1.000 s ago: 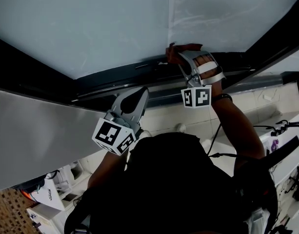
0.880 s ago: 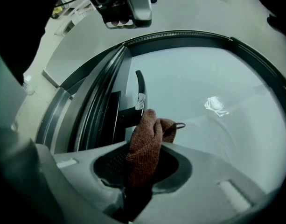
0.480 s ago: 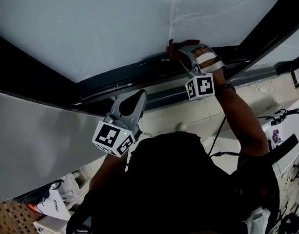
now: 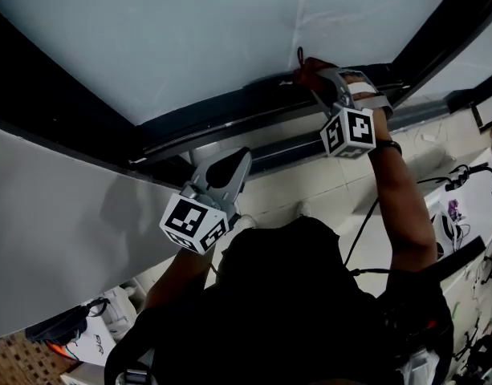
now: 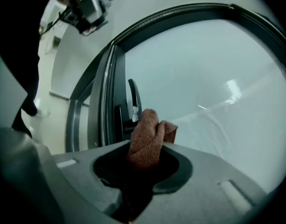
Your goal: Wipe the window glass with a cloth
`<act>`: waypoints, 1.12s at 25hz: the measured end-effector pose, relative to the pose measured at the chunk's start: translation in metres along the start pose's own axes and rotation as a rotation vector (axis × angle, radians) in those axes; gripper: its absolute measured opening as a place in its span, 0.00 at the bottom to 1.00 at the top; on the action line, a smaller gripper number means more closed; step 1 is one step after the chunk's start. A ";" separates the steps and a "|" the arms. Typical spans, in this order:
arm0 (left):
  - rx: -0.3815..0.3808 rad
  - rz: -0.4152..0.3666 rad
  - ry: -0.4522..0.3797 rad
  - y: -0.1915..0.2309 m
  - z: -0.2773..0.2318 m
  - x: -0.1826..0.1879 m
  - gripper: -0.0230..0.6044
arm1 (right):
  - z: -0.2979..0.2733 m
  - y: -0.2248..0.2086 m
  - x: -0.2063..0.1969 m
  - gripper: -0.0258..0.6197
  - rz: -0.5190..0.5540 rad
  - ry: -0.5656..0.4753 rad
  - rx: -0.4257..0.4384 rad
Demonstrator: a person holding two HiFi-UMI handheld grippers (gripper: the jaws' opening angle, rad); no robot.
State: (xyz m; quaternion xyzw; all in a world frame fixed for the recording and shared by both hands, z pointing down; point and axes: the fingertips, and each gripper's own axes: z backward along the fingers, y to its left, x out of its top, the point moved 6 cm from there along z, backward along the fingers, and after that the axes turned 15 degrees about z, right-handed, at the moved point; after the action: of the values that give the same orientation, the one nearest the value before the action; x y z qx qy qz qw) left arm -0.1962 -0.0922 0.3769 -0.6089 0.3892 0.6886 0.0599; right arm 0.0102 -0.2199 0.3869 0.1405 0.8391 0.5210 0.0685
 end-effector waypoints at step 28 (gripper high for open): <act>0.208 0.022 -0.060 -0.290 0.013 -0.170 0.06 | 0.371 0.188 -0.026 0.17 -1.360 -0.837 0.153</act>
State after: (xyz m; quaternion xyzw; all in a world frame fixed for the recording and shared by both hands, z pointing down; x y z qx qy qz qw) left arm -0.0023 0.1824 0.3923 -0.5742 0.4632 0.6631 0.1269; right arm 0.1630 0.1675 0.3877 -0.2138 0.6790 0.2103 0.6702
